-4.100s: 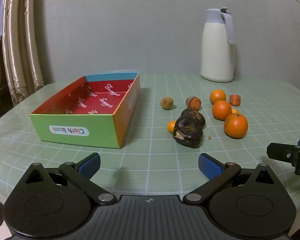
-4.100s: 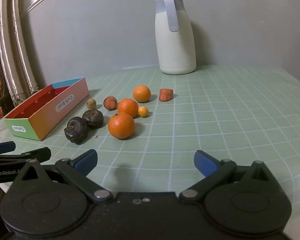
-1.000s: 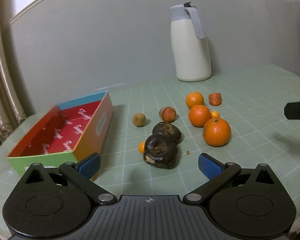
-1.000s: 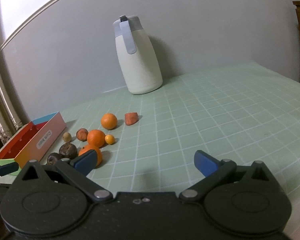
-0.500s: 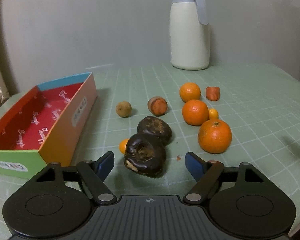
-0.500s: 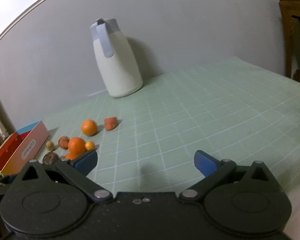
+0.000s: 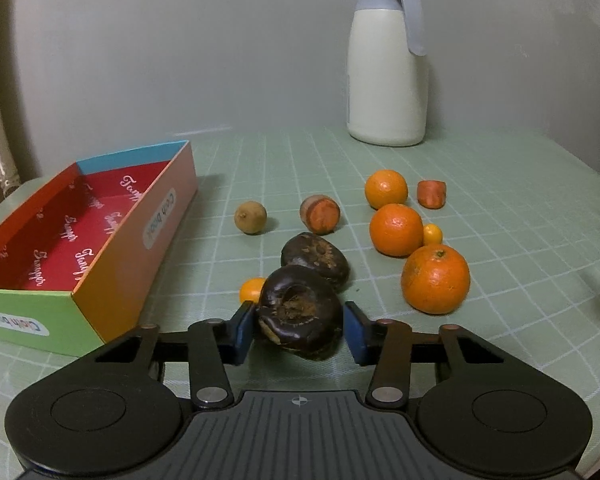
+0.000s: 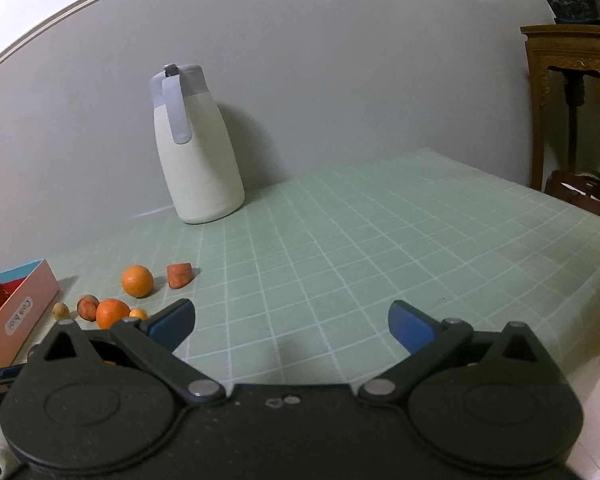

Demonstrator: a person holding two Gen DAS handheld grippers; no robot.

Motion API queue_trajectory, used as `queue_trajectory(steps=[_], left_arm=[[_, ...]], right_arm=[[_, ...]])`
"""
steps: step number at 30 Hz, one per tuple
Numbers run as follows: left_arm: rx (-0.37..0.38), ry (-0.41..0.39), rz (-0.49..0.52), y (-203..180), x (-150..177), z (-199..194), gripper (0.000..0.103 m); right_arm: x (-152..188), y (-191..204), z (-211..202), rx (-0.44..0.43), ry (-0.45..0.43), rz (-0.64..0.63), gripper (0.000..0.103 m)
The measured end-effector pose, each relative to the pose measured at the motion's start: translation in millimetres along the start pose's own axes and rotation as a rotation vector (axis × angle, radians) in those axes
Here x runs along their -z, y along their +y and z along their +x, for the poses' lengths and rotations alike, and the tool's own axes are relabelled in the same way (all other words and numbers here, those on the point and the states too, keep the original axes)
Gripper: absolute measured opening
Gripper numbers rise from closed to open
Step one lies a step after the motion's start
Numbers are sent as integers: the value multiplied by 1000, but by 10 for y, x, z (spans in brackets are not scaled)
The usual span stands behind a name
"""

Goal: Organize fruits
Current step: 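Reach the left tool to the dark brown fruit and close on it, then carry the dark fruit with the left tool into the box and release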

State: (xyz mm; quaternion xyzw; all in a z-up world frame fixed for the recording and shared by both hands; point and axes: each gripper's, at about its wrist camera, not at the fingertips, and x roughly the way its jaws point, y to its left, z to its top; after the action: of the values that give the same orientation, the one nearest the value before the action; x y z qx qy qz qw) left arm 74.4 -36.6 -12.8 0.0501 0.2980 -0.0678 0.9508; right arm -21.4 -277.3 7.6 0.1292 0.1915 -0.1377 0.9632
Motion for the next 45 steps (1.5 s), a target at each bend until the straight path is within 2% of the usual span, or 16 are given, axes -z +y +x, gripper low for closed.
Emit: queue_trajectory(steps=[19, 23, 34, 40, 45], left_arm=[[-1, -47, -23, 144, 34, -196, 46], [-15, -82, -35, 237, -29, -315, 46], [-134, -138, -81, 796, -229, -448, 46], [-206, -132, -138, 1139, -271, -381, 46], [-269, -96, -208, 1469, -292, -229, 46]], right_arm=[[20, 84, 58, -39, 25, -19, 103], [26, 119, 69, -48, 28, -23, 103], [69, 330, 112, -89, 43, -55, 103], [105, 427, 149, -106, 57, -69, 103], [136, 503, 149, -119, 66, -89, 103]])
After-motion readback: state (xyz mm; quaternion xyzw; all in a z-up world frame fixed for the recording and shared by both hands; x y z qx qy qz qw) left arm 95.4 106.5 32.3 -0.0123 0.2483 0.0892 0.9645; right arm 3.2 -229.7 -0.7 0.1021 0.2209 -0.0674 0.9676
